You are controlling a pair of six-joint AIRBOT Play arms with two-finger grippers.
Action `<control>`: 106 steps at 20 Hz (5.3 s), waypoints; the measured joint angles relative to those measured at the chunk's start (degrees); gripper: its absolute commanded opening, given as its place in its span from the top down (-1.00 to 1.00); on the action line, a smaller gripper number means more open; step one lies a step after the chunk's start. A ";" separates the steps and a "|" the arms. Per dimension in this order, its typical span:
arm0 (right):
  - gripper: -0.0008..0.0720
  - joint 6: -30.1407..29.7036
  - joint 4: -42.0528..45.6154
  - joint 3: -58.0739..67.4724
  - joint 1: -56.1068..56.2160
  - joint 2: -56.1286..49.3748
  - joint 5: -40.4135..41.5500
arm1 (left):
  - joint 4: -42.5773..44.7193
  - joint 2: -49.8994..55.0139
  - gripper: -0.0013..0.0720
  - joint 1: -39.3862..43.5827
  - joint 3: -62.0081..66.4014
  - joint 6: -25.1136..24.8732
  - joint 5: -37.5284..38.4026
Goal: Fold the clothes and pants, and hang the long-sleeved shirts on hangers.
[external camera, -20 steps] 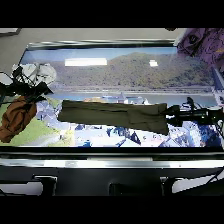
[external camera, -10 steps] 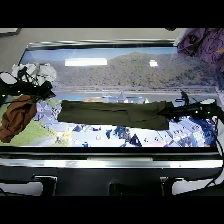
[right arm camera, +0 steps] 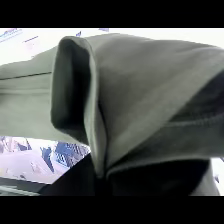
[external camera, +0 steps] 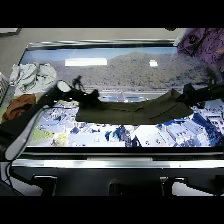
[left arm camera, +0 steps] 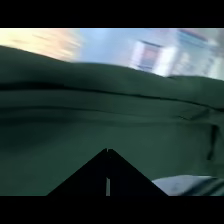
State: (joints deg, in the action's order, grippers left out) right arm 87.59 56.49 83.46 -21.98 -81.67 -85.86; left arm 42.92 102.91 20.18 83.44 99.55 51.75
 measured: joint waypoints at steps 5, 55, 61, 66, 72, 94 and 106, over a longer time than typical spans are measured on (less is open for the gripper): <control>0.90 3.43 2.45 8.44 0.00 1.49 -4.63 | -15.28 9.90 0.93 14.40 6.93 0.04 -10.08; -0.70 16.52 5.40 20.94 45.00 -10.97 19.41 | 36.59 -10.71 0.92 -25.99 30.86 6.97 32.48; -0.70 7.26 4.61 20.02 22.45 -5.79 6.45 | 36.59 -10.71 0.92 -25.99 30.84 6.97 32.48; -0.69 -3.58 -5.92 4.44 8.09 -5.33 4.48 | 36.63 -10.71 0.92 -25.99 30.84 6.95 32.37; -0.61 -13.77 -15.30 -12.85 6.97 -9.88 11.15 | 36.63 -10.71 0.92 -25.99 30.84 6.95 32.30; 0.90 -10.49 -20.57 0.37 16.39 -18.14 19.37 | 36.61 -10.49 0.92 -25.99 30.84 6.93 32.39; 0.90 9.94 -15.39 26.67 2.25 -18.14 19.58 | 36.61 -10.45 0.92 -25.99 30.84 6.93 32.76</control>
State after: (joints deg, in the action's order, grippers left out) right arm 97.54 41.10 110.13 -19.73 -99.81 -66.28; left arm 79.53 92.47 -5.80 114.28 106.48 84.51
